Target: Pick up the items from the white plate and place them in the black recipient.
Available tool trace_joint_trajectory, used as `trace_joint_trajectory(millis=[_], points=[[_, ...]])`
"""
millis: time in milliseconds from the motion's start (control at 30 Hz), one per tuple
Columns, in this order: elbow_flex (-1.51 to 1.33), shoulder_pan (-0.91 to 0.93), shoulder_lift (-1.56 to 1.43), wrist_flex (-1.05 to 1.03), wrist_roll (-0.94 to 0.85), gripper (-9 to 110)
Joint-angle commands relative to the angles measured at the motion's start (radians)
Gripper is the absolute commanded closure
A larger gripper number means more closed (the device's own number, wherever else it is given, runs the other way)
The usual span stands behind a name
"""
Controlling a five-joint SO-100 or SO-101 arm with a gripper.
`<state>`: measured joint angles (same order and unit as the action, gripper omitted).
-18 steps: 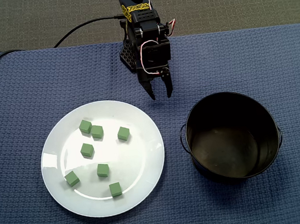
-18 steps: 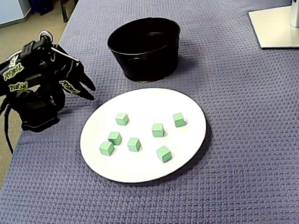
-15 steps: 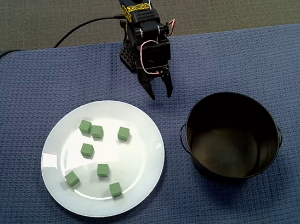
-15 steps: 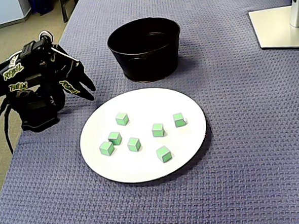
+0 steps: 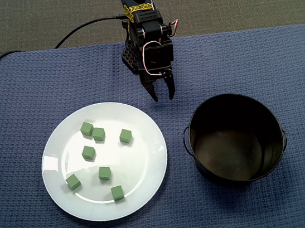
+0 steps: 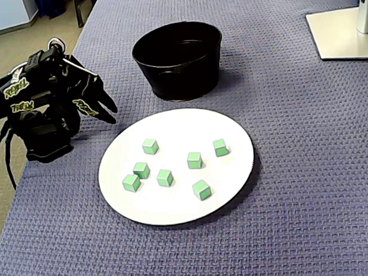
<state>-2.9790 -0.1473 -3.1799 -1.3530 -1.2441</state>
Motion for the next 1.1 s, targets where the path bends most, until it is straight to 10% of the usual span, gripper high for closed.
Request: trace_joint_trajectory(millis=[0, 367, 1067], points=[[-0.017, 0.002, 0.005, -0.106, 0.052, 94], [-0.015, 0.109, 0.003, 0.092, 0.308, 94], [0.156, 0.140, 0.018, 0.031, 0.186, 87]])
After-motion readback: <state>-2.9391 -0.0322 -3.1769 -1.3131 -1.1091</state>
